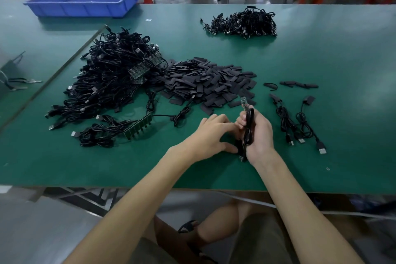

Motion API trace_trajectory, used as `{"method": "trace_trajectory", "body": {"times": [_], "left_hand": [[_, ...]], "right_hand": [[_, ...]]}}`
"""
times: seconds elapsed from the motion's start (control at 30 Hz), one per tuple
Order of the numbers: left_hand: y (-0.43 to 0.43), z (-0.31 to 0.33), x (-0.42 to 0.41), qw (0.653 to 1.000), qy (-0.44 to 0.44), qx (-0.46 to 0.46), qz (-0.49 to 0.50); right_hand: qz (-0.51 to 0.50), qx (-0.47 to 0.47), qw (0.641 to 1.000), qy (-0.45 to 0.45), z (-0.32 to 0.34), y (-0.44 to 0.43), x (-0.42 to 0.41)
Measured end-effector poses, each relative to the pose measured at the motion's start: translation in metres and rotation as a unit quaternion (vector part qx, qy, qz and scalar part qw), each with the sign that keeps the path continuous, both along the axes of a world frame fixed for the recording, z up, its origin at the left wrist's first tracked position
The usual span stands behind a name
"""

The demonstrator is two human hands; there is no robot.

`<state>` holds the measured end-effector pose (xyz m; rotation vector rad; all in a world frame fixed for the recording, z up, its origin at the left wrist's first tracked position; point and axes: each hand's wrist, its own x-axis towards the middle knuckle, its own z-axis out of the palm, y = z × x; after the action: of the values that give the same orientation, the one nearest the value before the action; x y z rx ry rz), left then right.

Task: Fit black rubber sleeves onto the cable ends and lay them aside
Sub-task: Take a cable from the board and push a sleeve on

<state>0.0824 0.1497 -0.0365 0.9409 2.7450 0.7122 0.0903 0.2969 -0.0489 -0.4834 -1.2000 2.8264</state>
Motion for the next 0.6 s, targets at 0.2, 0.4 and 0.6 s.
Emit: {"method": "trace_trajectory", "body": {"times": [0.2,0.4,0.6], "left_hand": [[-0.004,-0.004,0.004,0.999,0.043,0.001,-0.017],[0.003,-0.006,0.013,0.998,-0.023,0.063,0.014],[0.005,-0.006,0.018,0.999,-0.009,0.039,-0.003]], "right_hand": [[0.004,0.036,0.999,0.011,0.002,-0.003,0.001],[0.006,0.033,0.999,0.006,0.001,-0.002,0.001],[0.019,-0.034,0.999,-0.021,-0.004,0.003,-0.004]]}}
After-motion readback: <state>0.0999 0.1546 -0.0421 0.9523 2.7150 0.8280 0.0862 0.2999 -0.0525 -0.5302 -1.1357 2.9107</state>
